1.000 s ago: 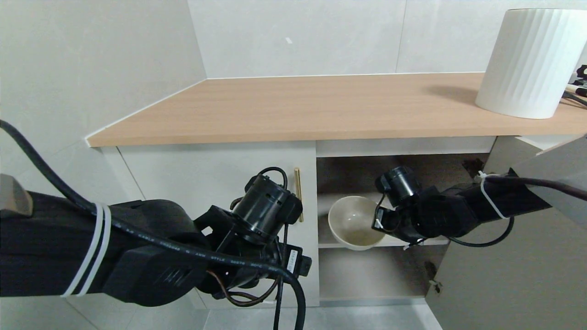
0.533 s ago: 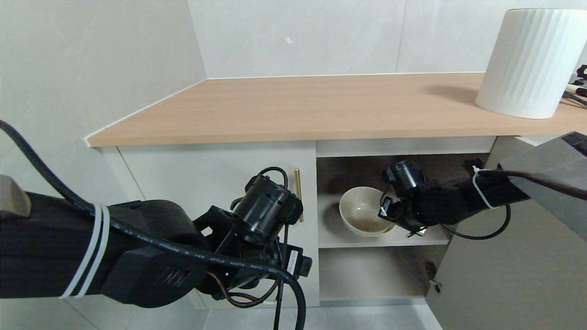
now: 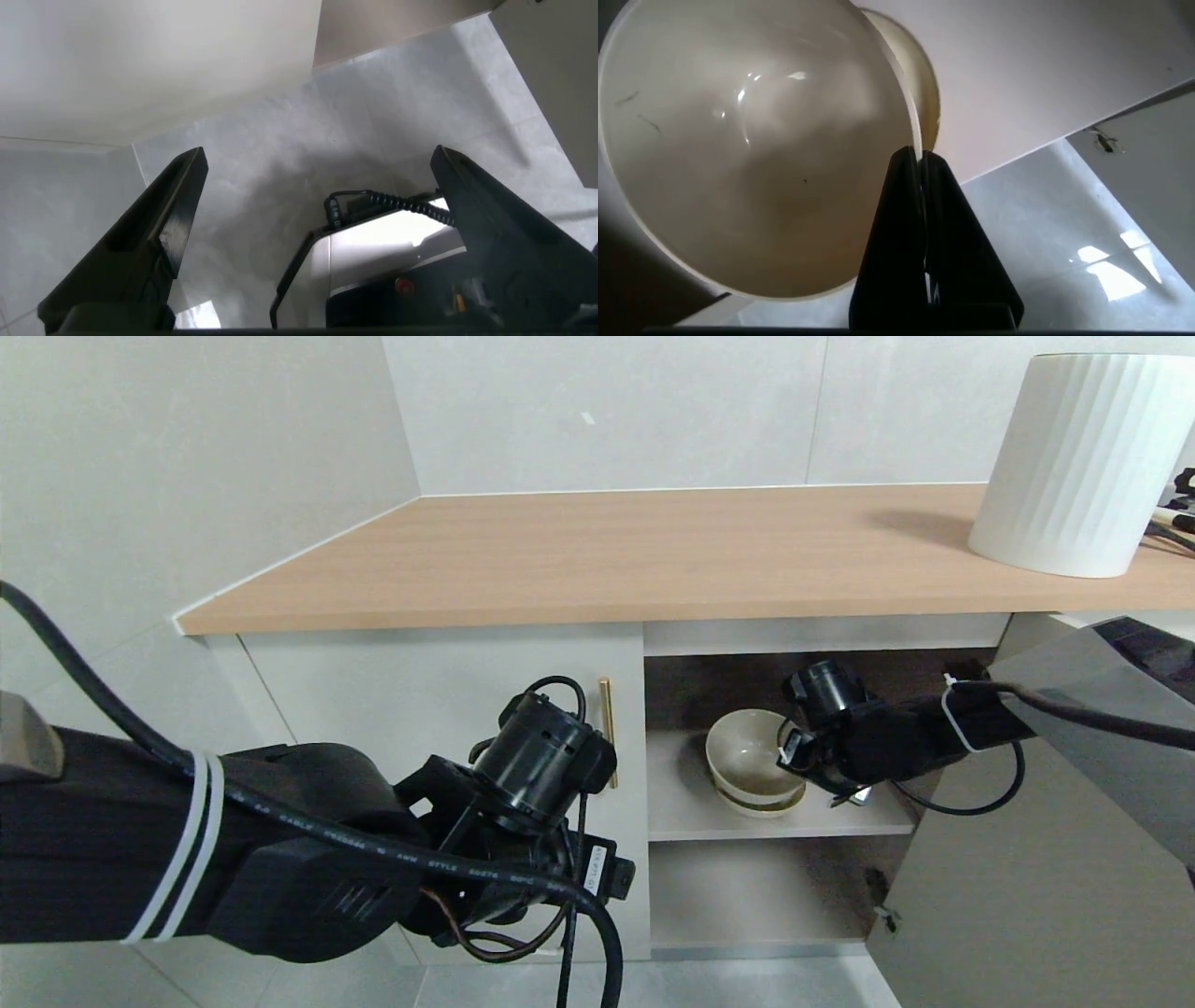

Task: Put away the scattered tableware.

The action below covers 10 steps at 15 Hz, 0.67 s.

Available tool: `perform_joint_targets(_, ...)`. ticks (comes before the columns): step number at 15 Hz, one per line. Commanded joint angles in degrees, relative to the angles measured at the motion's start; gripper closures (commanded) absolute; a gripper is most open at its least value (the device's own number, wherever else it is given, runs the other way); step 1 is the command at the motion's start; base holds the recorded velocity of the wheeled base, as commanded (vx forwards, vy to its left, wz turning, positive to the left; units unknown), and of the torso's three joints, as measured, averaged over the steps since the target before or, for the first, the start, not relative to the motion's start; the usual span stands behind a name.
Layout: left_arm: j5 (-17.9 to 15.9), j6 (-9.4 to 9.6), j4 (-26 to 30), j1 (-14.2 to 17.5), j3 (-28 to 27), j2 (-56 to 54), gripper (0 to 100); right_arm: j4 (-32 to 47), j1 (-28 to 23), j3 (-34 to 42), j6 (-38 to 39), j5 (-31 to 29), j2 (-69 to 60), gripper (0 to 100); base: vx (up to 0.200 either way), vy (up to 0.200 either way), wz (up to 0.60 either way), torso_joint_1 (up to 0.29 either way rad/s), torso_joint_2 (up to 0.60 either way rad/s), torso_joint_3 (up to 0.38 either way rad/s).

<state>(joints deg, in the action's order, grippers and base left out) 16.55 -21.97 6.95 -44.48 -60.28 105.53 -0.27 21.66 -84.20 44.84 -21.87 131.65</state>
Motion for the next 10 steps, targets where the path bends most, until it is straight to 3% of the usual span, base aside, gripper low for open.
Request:
perform_joint_targets(1, 0.06, -0.01, -0.01, 0.01, -0.01, 0.02, 0, 0.0, -0.39, -0.61, -0.1, -0.01, 1.51, 100, 0.0, 0.0, 0.0, 0.0, 0.0, 0.0)
perform_joint_targets(7, 0.06, -0.01, -0.01, 0.01, -0.01, -0.07, 0, 0.0, -0.39, -1.49, -0.36, -0.37, 2.47, 100, 0.0, 0.0, 0.0, 0.0, 0.0, 0.0)
perform_joint_targets(8, 0.06, -0.01, -0.01, 0.01, -0.01, -0.07, 0, 0.0, -0.39, -1.49, -0.36, -0.37, 2.47, 0, 0.0, 0.0, 0.0, 0.0, 0.0, 0.0)
perform_joint_targets(10, 0.06, -0.01, -0.01, 0.01, -0.01, -0.07, 0, 0.0, -0.39, -1.49, -0.28, -0.37, 2.39, 0, 0.0, 0.0, 0.0, 0.0, 0.0, 0.0)
